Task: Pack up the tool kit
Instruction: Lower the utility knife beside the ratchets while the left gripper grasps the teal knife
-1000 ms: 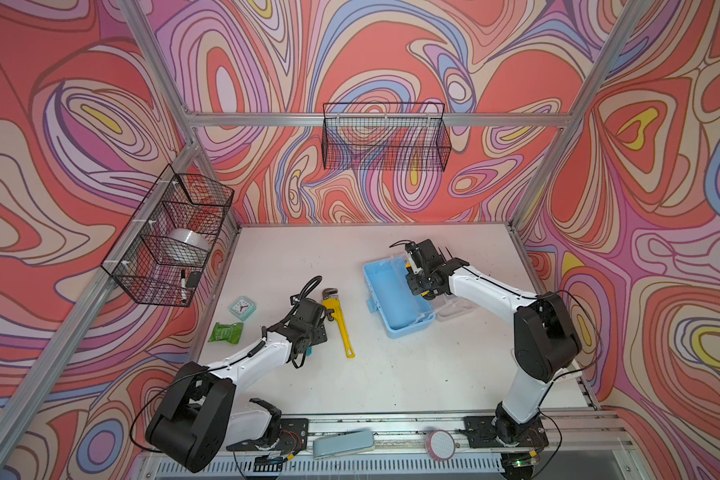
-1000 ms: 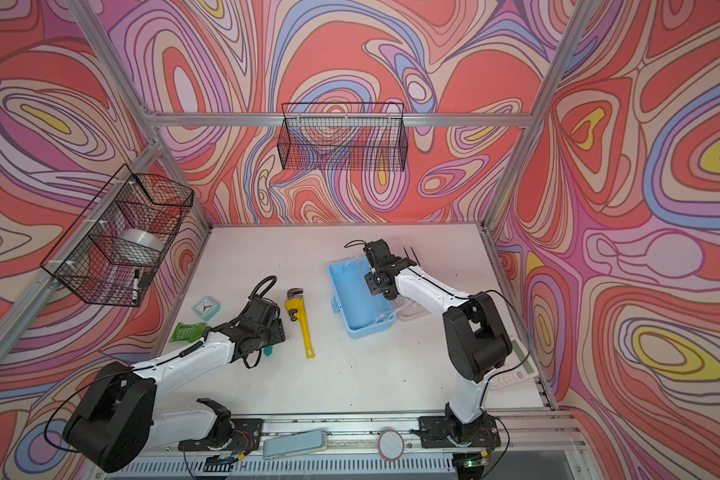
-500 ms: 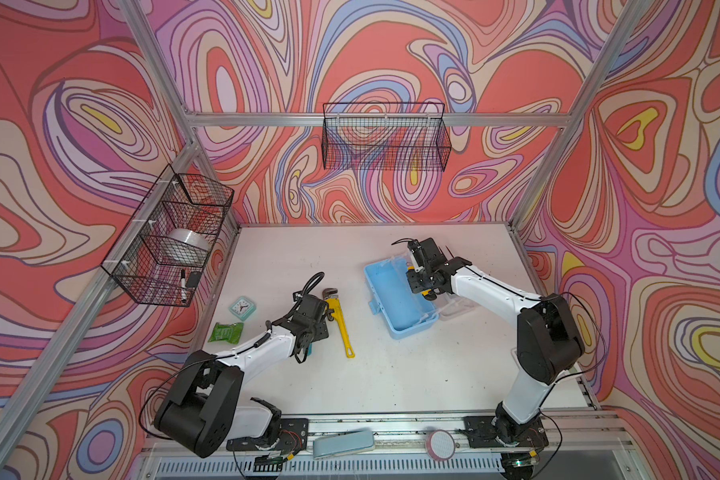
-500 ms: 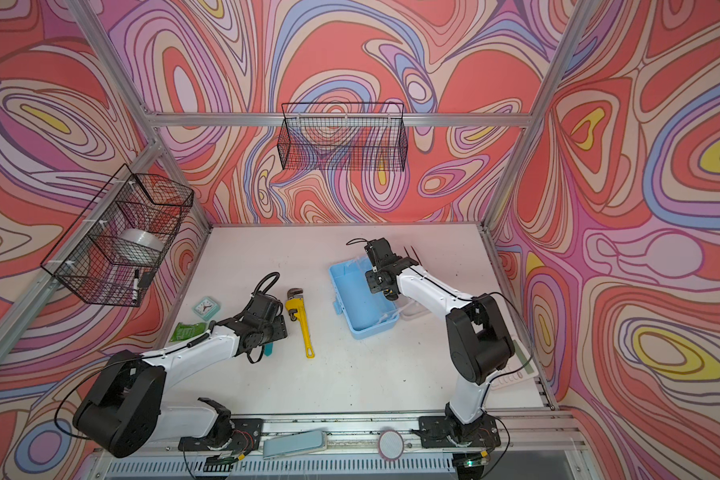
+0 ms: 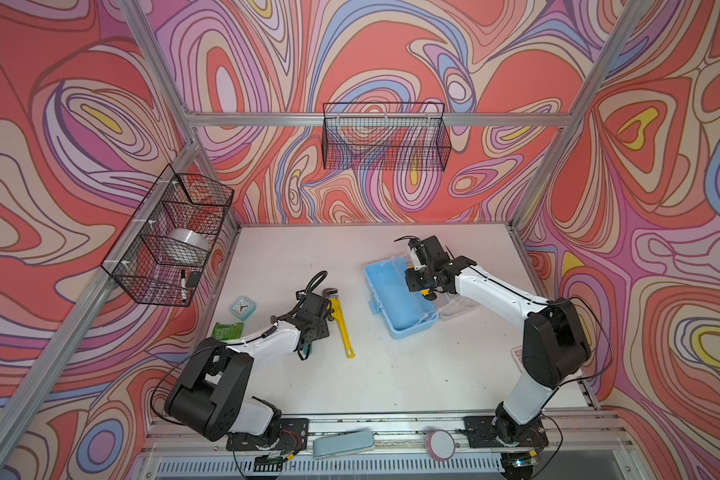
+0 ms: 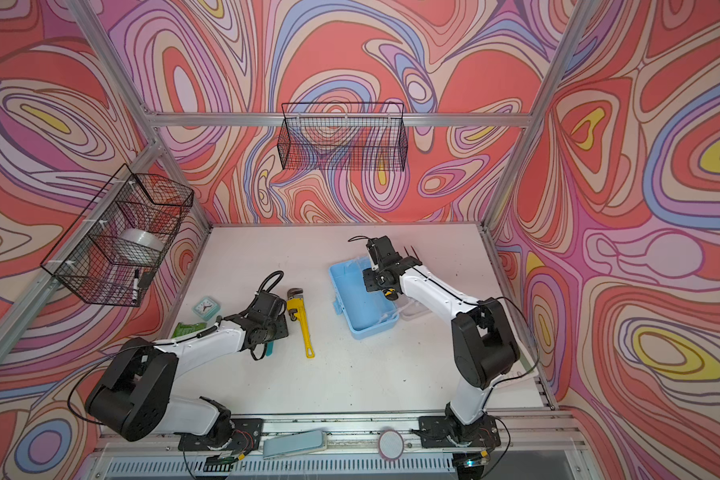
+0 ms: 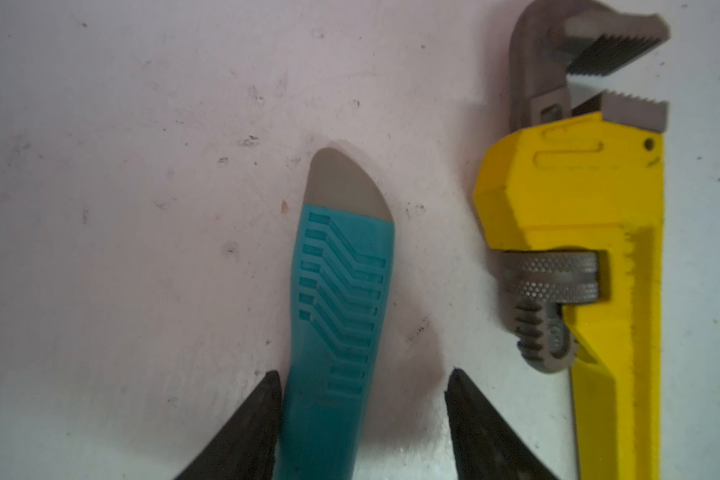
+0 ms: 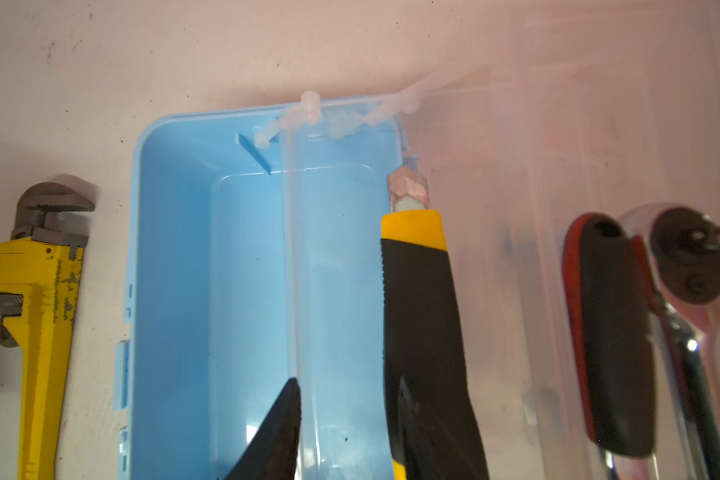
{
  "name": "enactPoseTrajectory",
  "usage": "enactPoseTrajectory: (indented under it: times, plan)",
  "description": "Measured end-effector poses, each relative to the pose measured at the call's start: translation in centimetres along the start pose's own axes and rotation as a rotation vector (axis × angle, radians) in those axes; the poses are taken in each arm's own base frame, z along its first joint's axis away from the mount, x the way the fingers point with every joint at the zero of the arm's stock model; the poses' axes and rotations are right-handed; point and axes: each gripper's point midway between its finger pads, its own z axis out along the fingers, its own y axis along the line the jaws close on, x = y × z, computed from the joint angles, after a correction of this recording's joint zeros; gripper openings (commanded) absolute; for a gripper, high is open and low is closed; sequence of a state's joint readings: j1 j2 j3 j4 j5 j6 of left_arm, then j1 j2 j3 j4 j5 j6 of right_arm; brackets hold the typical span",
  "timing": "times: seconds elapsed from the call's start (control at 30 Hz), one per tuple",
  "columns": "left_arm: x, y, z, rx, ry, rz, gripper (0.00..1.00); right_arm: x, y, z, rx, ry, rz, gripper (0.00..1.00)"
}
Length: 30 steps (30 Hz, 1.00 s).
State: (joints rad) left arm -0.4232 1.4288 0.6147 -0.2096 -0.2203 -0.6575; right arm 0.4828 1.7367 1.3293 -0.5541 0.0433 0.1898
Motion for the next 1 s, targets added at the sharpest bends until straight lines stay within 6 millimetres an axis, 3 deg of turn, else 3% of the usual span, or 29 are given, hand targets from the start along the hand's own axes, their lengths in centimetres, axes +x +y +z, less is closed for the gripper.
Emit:
enactPoseTrajectory:
  times: [0.27,1.0]
  plan:
    - [0.0,0.0,0.0,0.0,0.0,0.003,0.6,0.9,-0.3,1.7,0.017,0.037,0.014,0.36]
    - [0.0,0.0,0.0,0.0,0.0,0.011,0.59,0.5,-1.9,1.8,0.111,0.02,0.023,0.48]
